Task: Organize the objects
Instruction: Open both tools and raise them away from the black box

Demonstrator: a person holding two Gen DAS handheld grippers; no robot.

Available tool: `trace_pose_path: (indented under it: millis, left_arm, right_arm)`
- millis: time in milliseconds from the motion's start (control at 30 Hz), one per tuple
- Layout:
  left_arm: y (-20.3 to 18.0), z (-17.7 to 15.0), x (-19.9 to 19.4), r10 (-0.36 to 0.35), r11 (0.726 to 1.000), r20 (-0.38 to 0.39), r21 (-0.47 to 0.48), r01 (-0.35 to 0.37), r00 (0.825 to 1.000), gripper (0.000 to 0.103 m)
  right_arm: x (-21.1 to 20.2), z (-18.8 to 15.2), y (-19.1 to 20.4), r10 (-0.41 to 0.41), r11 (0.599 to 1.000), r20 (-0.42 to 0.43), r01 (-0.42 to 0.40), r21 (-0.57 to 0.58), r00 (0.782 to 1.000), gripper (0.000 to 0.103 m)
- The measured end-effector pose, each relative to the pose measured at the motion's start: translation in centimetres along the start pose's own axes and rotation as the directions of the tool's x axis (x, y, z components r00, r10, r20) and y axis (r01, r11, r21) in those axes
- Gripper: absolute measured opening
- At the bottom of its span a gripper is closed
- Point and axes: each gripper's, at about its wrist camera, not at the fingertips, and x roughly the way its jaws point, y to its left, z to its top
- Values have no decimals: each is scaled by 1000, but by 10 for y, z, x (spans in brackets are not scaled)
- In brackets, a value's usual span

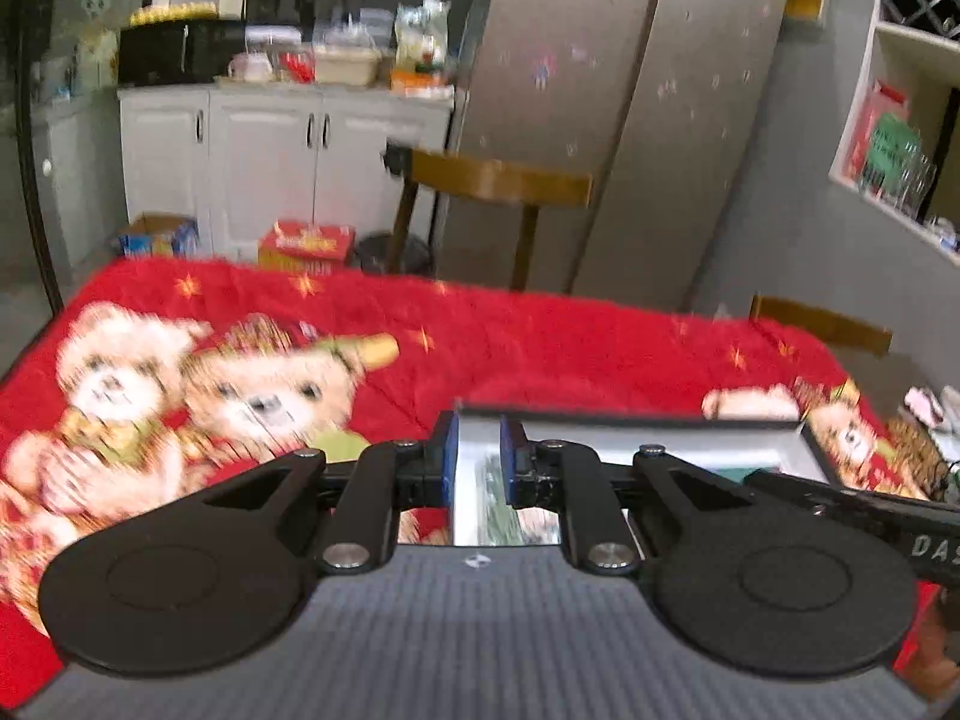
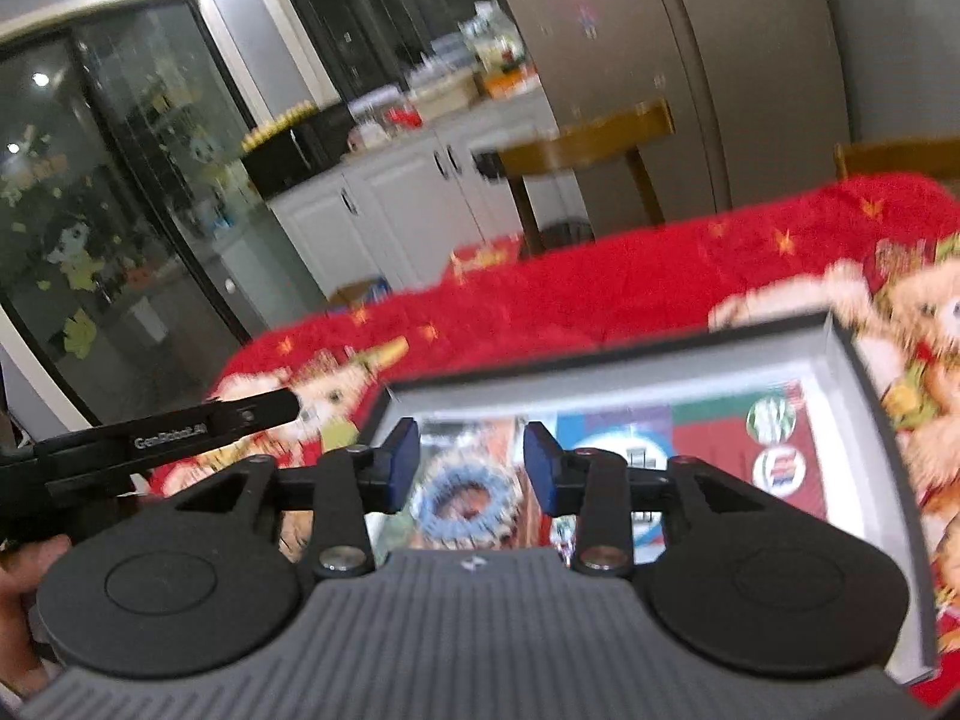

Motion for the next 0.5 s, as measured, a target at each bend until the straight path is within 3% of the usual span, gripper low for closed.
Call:
trace_pose_path:
  millis: [167, 300, 367, 500]
  left_arm:
    - [-6, 16, -55, -19, 999, 146, 40, 13, 989, 52]
    - [-18, 21, -107, -95, 994, 257, 76, 78, 962, 61]
    - [-22, 18, -135, -134, 990, 316, 80, 115, 939, 72]
    - [-29, 9, -180, -158, 985, 396, 134, 113, 904, 75]
  right_arm:
    - [-48, 14, 22, 30, 997, 138, -21, -72, 990, 64]
    - [-91, 19, 46, 46, 993, 263, -15, -121, 964, 74]
    - [-112, 17, 58, 63, 988, 324, -14, -153, 944, 77]
    - [-144, 6, 82, 63, 978, 405, 24, -206, 912, 86]
